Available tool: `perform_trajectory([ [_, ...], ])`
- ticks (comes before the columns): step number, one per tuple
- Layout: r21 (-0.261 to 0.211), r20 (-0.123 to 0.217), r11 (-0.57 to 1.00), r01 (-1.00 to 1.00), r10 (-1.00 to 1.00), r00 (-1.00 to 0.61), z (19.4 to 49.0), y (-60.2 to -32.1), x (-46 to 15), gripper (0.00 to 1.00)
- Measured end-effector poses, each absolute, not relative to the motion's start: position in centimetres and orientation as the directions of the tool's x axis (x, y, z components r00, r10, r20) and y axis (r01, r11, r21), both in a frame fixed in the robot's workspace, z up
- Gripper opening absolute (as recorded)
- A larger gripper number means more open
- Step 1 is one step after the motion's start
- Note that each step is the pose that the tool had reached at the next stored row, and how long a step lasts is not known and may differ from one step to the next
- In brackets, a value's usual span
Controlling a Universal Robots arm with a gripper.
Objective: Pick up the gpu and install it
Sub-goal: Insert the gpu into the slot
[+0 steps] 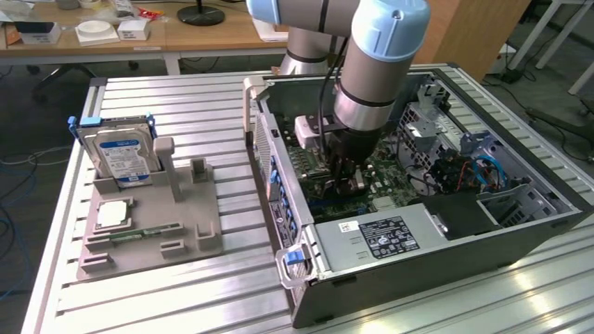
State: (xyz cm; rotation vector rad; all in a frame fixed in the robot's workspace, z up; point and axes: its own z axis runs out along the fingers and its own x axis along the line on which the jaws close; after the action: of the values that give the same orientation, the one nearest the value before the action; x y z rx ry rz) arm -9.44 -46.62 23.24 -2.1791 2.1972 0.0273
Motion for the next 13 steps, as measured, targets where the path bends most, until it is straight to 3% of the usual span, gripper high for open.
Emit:
perform_trajectory([
  [13,-0.021,-0.046,0.008,-1.0,-0.999,-0.007,23.16,-46.61,-9.58,0.27],
])
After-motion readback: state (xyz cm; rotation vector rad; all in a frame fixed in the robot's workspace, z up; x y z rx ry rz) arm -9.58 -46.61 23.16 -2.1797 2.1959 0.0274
